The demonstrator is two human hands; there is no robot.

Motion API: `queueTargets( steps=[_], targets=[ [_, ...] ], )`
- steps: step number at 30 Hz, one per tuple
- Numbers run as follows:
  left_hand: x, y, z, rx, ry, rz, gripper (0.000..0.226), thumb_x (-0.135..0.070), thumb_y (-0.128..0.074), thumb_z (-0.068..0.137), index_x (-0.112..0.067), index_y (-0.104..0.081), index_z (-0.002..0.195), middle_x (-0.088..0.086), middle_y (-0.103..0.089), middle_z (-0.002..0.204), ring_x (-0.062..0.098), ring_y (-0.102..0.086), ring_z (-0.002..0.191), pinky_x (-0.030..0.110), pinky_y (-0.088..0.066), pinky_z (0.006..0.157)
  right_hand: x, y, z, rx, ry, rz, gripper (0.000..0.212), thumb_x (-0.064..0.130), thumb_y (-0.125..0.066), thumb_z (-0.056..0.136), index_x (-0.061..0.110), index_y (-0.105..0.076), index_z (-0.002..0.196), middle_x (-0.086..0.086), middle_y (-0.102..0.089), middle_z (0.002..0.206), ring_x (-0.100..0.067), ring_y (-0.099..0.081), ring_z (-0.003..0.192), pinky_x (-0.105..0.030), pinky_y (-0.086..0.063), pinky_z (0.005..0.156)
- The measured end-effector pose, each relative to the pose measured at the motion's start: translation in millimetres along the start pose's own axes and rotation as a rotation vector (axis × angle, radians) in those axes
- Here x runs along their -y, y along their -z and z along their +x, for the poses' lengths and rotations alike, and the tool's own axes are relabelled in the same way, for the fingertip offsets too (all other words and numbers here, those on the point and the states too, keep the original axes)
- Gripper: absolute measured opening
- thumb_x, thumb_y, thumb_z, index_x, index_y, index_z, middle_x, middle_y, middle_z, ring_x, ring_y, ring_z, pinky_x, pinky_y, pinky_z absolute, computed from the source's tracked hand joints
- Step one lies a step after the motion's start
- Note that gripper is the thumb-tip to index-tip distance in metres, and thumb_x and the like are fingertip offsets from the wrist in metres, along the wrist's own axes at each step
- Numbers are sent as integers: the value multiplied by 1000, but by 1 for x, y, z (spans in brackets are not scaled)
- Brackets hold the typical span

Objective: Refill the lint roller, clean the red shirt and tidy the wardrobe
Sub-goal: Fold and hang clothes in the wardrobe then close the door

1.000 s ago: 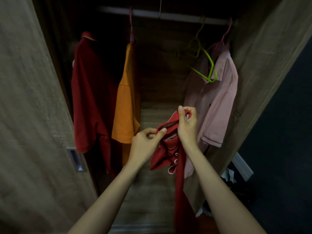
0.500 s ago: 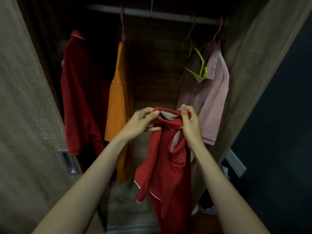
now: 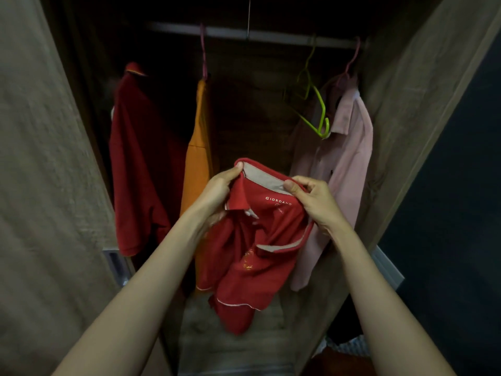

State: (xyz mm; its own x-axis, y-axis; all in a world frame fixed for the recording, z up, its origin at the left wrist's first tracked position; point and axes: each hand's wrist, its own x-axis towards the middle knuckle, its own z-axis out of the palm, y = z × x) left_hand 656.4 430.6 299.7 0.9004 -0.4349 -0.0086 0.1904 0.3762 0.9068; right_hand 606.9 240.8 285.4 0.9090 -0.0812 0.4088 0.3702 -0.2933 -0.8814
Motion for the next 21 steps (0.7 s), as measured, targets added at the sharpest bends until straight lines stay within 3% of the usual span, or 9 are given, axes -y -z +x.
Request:
queueTargets(
  steps=[3,6,8,10,12,14,16,18,21],
  targets=[
    [-10,7,1,10,-99,287,37,-39,-59,93,-3,-67,96,7,-72,83,21,-67,74,28,-54,71,4,2,4,-50,-2,33,44,42,-61,81,-2,-67,80,-8,-59,79,-15,-51,78,-31,-40,72],
    [-15,18,-1,52,-214,706,39,-41,-61,91,-2,-62,90,-4,-54,57,9,-49,48,21,-37,49,8,5,5,-86,10,42,68,53,-61,79,-15,-58,86,-10,-52,79,-19,-45,77,-35,-35,69],
    [-13,25,2,-18,-335,963,34,-39,-56,94,-6,-57,86,-3,-51,60,11,-49,52,30,-40,53,9,4,5,-104,11,47,69,54,-61,77,-14,-57,84,-9,-50,77,-19,-44,75,-33,-35,66],
    [-8,28,4,-72,-374,1070,21,-30,-48,99,-14,-53,86,-5,-55,66,11,-55,58,33,-47,63,10,1,4,-119,17,57,64,54,-62,78,-10,-59,80,-9,-51,76,-19,-45,74,-34,-35,66],
    [2,24,3,-87,-318,970,19,-21,-43,101,-20,-50,84,-8,-52,68,2,-51,56,25,-42,59,10,-2,4,-133,14,77,53,47,-62,82,-5,-60,73,-10,-50,73,-19,-44,71,-34,-35,65],
    [10,16,0,-96,-184,635,24,-14,-42,99,-21,-51,78,-7,-50,65,-1,-49,51,19,-38,52,9,-2,4,-157,1,87,36,38,-63,85,7,-62,67,-10,-48,69,-19,-43,69,-31,-35,64],
    [11,8,-3,-85,-76,348,23,-7,-43,96,-17,-58,81,-2,-60,67,5,-57,59,21,-43,54,9,3,3,-169,-11,76,27,38,-65,82,19,-64,64,-3,-55,67,-16,-49,70,-31,-39,68],
    [9,10,-2,-22,-69,363,19,-3,-46,94,-11,-63,94,3,-69,82,11,-64,74,22,-50,69,9,10,3,-164,-31,71,21,41,-67,79,24,-69,67,6,-65,70,-12,-58,76,-34,-45,79],
    [-2,14,-3,178,-151,617,24,-13,-62,92,-8,-64,115,4,-70,108,14,-67,99,24,-51,90,8,24,3,-158,-50,82,17,42,-68,75,26,-74,73,10,-71,75,-10,-63,83,-37,-46,90]
  ],
)
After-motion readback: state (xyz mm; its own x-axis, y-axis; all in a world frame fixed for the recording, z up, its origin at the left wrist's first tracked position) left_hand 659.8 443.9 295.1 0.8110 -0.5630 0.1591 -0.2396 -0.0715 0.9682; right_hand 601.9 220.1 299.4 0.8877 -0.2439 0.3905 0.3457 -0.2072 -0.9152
